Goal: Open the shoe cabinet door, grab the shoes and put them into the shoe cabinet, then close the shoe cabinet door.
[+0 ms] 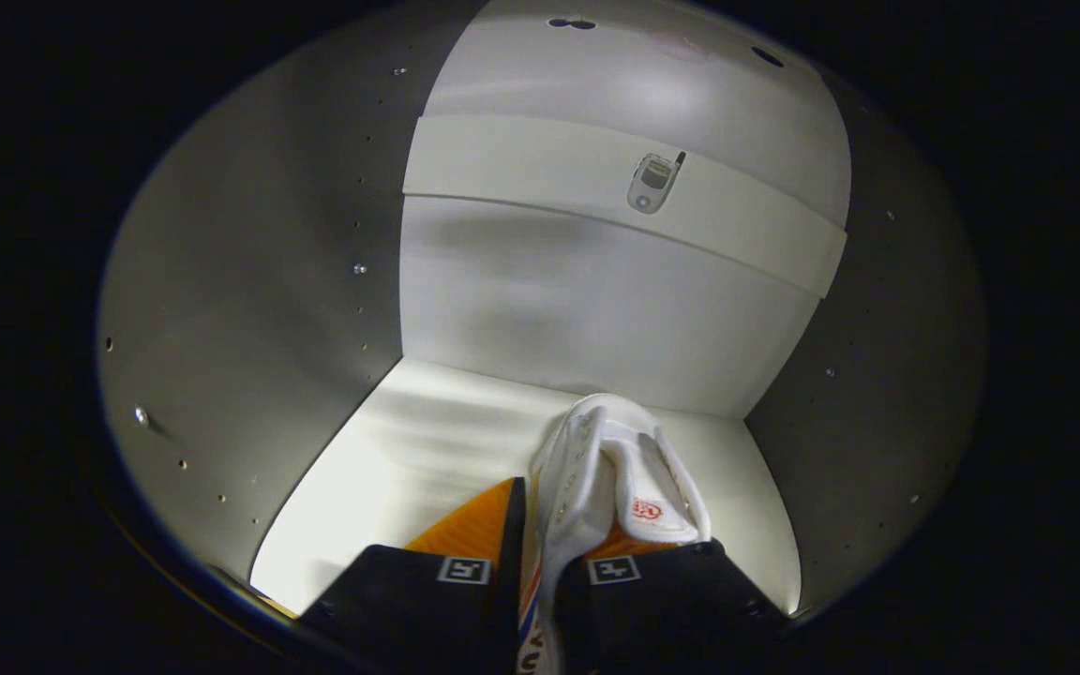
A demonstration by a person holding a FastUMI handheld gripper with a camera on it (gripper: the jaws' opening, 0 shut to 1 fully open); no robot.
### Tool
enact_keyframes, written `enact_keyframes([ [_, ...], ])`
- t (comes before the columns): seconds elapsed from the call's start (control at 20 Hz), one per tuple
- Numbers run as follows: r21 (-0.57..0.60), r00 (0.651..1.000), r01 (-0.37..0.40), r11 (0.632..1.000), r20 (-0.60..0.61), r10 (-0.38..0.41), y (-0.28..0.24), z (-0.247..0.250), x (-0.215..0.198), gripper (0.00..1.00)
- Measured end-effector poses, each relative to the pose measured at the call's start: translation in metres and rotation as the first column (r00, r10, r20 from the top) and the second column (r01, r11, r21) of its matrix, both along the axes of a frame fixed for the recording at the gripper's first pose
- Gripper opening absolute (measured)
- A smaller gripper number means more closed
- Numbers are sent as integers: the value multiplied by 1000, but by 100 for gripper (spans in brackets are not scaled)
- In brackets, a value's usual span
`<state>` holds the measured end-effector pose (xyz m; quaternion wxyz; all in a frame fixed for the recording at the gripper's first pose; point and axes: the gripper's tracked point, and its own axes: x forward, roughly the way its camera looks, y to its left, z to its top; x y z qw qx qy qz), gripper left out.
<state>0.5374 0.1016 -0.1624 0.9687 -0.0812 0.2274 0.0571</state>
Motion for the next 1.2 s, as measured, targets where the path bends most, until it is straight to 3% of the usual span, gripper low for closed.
enact_keyframes([
  [0.3, 114, 999, -5, 993, -38, 10, 13, 14, -27, 88],
  [0.35, 117, 999, 0, 993, -35, 4, 12, 17, -31, 96],
  [0.85, 148, 995, 27, 989, 88, -41, -25, 82, -104, 98],
  [1.2, 158, 933, 48, 986, 346, -101, -53, 167, -201, 98],
])
